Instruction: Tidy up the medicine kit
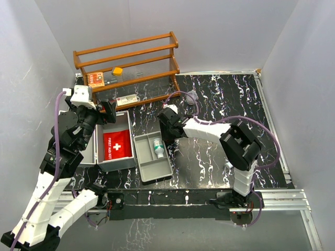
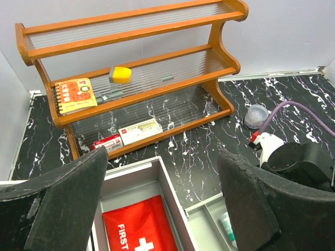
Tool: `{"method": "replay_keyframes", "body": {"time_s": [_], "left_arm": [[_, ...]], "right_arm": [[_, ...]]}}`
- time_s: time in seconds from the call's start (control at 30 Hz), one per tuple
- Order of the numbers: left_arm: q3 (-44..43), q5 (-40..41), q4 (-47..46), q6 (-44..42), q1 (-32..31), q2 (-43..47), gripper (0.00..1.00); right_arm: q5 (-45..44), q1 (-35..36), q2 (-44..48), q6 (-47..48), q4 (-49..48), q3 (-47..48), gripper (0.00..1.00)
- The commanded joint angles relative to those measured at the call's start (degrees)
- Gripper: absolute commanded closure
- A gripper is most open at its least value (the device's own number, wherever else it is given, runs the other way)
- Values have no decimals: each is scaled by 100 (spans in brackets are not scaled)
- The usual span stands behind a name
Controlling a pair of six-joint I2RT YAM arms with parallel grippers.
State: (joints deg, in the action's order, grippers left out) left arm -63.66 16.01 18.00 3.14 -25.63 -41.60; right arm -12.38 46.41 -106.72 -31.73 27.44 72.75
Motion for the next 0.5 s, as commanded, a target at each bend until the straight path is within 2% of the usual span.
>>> {"method": "replay_keyframes", "body": {"time_s": [0.0,0.27,0.4,0.47], "left_arm": [[66,-50,-203,-38,-12,27,15],[20,-119,-150,4,-12,3,15],[20,-156,-145,78,-12,-1,15],[12,-192,-163,103,-12,-5,15]], "right_arm": [[262,-43,-288,180,-243,231,52],[255,-55,-446,204,-202,311,53],[200,-62,-407,237,-191,324,65],[167,-63,-311,215,-237,284,68]]}}
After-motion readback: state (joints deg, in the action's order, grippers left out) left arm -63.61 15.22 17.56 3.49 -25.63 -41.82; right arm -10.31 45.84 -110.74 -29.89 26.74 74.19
